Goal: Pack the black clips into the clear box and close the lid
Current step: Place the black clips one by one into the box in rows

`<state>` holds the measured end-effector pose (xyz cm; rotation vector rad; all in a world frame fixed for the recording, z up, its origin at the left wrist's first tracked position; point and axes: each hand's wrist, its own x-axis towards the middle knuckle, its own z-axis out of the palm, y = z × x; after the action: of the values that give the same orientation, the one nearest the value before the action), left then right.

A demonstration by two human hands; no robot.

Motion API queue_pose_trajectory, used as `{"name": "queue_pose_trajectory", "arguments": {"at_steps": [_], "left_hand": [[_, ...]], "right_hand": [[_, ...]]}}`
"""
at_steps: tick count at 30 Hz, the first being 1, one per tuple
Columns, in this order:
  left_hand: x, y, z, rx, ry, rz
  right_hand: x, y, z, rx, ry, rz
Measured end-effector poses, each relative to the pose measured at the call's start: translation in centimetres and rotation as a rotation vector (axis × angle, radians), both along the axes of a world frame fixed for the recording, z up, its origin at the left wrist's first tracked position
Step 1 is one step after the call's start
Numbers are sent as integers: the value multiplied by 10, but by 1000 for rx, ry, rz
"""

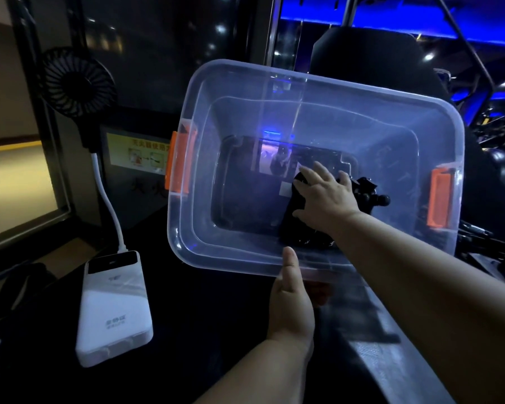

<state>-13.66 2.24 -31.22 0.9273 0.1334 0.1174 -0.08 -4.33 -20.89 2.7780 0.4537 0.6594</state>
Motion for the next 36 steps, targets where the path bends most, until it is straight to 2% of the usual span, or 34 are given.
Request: {"name": "queue_pose_trajectory", "arguments": {"at_steps": [7, 11, 19, 23, 27, 29, 31, 34, 36], "left_hand": [[-2, 0, 2, -49, -5, 1], [-1, -2, 2, 10, 15, 45], [3, -2, -1, 135, 23, 94], [0, -2, 3, 181, 28, 125], [-4, 0, 9, 166, -5, 157], [-8, 2, 12, 176, -24, 201], [-12, 2, 14, 167, -42, 226], [-14, 2, 15, 172, -42, 258], [-15, 0, 16, 169, -47, 275]], "right_hand": [[5, 3, 4, -62, 39, -6], [4, -1, 3, -77, 7, 19], [-25, -16, 17, 98, -53, 43], [-59, -36, 14, 284, -159, 117], [-92, -79, 1, 446, -473, 263], [-106, -109, -9, 517, -561, 245], [-114, -140, -20, 664, -583, 174], [-121, -179, -36, 999, -510, 49], [-124, -200, -50, 1088, -469, -38]]}}
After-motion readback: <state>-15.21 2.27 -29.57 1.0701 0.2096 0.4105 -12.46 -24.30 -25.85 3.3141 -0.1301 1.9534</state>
